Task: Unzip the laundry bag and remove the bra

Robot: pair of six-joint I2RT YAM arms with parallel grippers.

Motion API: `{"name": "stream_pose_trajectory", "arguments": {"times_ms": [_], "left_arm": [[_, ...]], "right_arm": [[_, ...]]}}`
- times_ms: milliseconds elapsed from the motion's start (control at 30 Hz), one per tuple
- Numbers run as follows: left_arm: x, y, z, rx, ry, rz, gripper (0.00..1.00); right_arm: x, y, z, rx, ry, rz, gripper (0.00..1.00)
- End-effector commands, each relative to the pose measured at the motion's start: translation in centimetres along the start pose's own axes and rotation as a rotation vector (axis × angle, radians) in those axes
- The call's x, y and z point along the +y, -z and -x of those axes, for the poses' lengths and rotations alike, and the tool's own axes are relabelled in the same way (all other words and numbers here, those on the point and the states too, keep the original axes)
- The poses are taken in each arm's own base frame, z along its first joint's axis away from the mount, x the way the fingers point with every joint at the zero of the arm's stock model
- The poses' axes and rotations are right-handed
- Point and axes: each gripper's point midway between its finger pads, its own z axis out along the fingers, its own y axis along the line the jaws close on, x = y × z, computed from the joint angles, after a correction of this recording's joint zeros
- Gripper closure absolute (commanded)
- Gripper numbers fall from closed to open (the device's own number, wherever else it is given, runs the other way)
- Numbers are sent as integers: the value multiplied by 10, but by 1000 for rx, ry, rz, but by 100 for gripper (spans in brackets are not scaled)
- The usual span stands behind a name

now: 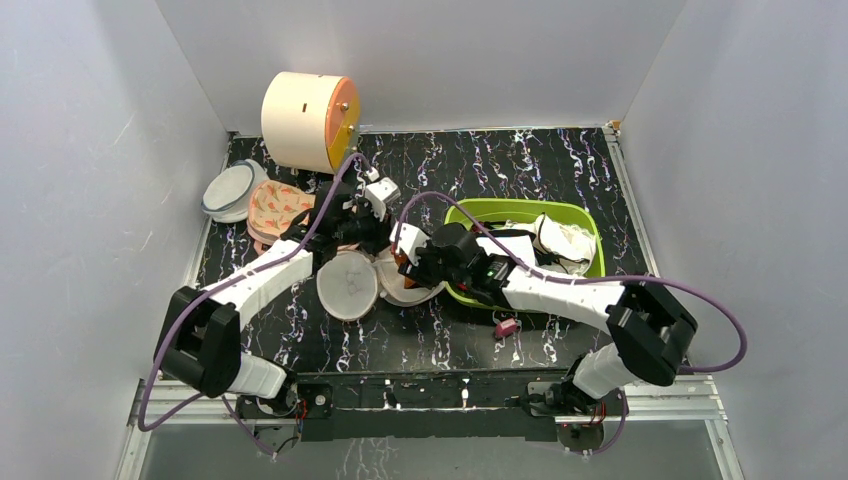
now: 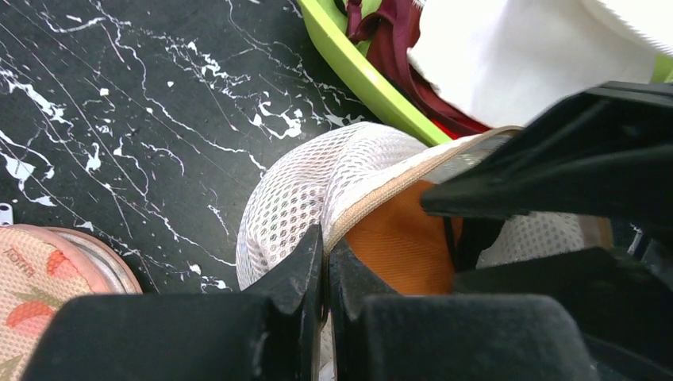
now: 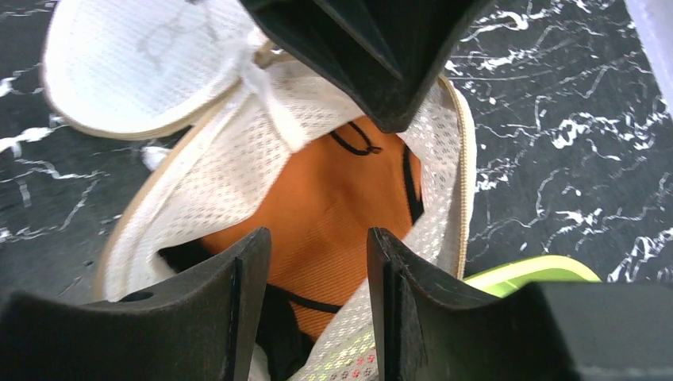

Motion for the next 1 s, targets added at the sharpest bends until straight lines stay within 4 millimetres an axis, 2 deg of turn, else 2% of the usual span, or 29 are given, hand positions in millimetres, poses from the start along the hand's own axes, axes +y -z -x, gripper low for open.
{"name": "stream_pose_trajectory", "arguments": {"times_ms": [0, 100, 267, 433, 733, 967], "left_arm": [[-13, 21, 38, -113, -30, -26, 100], [-19, 24, 42, -136, -28, -45, 100], [-23, 23, 44, -142, -16, -65, 100], [-23, 21, 43, -136, -5, -75, 100], [-22, 21, 43, -135, -3, -67, 100], [-18, 20, 42, -130, 0, -46, 100]], "right_arm": [[-41, -4, 37, -102, 27, -186, 53], [-43, -13, 34, -87, 14, -198, 51], [-44, -25, 29, -72, -10, -202, 40], [-48, -33, 27, -74, -75, -208, 34], [-60, -41, 0, -25, -218, -251, 38], [-50, -51, -16, 11, -253, -213, 28]]}}
